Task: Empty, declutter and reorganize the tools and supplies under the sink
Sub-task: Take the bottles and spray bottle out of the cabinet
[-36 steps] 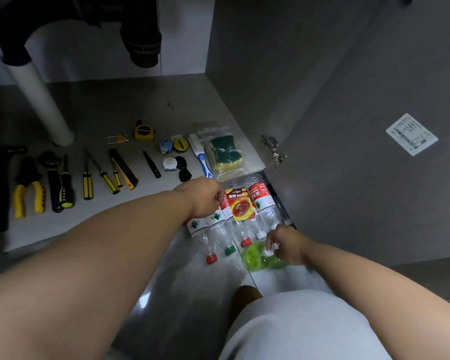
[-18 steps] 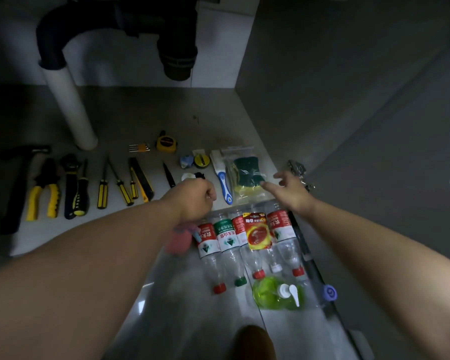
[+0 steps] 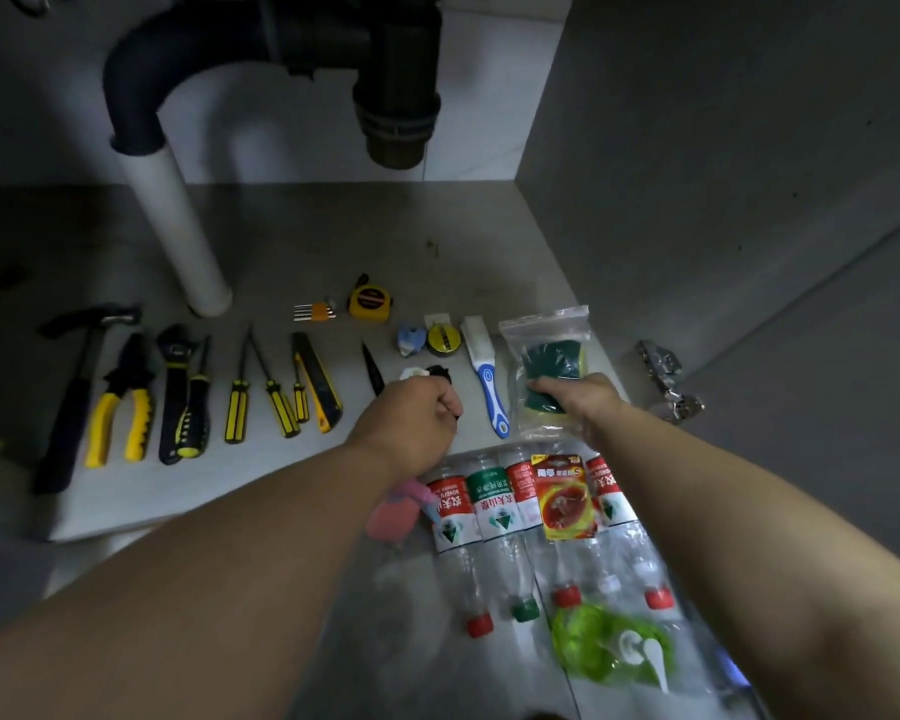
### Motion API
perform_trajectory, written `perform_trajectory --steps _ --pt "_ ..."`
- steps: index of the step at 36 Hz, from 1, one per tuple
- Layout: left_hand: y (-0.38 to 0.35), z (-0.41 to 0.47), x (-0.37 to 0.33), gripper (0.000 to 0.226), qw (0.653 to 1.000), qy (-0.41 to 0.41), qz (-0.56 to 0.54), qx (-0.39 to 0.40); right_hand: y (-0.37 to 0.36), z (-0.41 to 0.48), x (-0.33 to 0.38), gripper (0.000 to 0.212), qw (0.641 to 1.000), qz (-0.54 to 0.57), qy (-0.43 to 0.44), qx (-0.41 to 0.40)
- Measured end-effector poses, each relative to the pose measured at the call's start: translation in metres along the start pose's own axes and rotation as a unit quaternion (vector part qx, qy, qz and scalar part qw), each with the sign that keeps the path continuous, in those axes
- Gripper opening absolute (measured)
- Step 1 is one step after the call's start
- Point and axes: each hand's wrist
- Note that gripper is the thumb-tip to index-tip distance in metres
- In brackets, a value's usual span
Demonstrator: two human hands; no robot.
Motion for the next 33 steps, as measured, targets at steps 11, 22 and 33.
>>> perform_trajectory --steps 11,22,33 --pt "0.003 -0.012 -0.049 0.010 0.994 -0.010 -0.104 0.030 0.073 -0.099 0.016 0.058 0.980 0.159 0.083 0.081" --pt "0.035 -0.124 -0.132 0.053 0.871 0.035 -0.452 0.190 0.085 -0.234 0.017 0.055 0.859 0.231 0.190 0.415" --pt "0.063 -0.192 -0.122 0.049 0.885 -0.012 -0.465 0.008 0.054 -0.319 0.036 0.061 0.894 0.263 0.268 0.245"
Point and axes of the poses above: each hand's wrist, its own z-axis towards the middle knuckle, its own y-axis out of the back of the hand, x = y × z, and after that the axes turned 12 degrees about -z, right-handed
